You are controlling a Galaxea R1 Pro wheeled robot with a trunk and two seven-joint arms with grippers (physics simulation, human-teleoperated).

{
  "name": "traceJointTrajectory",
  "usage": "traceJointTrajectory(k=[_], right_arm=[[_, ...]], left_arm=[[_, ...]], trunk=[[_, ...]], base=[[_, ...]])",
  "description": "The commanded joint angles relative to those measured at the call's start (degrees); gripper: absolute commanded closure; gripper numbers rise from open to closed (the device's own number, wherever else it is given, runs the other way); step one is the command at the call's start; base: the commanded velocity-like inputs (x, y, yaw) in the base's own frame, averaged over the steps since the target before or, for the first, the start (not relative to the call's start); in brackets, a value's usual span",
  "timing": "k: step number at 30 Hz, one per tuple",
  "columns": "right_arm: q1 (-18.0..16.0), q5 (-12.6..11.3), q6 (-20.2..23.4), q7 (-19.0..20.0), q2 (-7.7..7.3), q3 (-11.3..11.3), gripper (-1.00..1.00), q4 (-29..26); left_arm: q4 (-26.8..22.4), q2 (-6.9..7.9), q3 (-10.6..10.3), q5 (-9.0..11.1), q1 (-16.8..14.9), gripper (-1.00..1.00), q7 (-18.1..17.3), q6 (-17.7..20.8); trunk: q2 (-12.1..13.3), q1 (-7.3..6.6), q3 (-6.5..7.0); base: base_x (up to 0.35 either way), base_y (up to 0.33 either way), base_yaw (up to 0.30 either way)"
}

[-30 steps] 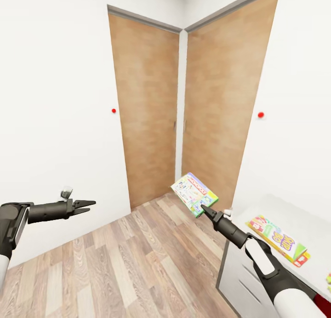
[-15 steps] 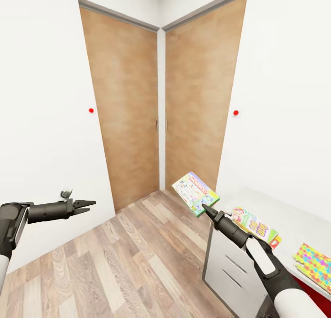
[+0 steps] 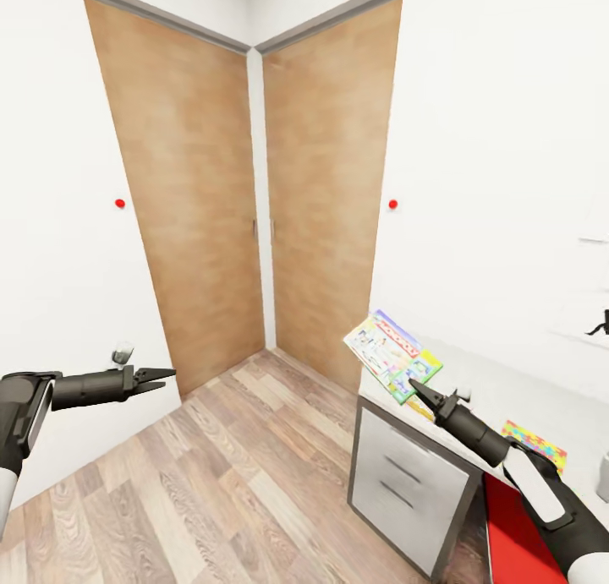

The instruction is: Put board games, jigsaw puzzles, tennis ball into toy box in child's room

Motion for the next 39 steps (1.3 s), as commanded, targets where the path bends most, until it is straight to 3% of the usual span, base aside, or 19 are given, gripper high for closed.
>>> traceJointTrajectory(k=[1,8,39], right_arm=[[0.0,-0.4,0.4,1.3,-0.31,0.0,1.0,0.2],[0.0,-0.4,0.4,3.7,-1.19,-0.8,1.0,0.8],[0.0,-0.5,0.3,4.0,-1.26,-4.5,1.0,5.7]], left_arm=[[-0.1,-0.02,0.1,-0.6,0.0,-1.0,-0.5,0.6],[-0.1,-0.02,-0.1,-0.6,0.0,-1.0,-0.5,0.6],[-0.1,0.15,0.1,-0.6,0.0,-1.0,-0.6,0.1]], trunk=[[0.0,0.02,-0.05],[0.0,0.02,-0.19],[0.0,0.02,-0.83]], base=[[0.0,0.0,-0.265],[0.0,0.0,-0.265],[0.049,0.0,-0.265]])
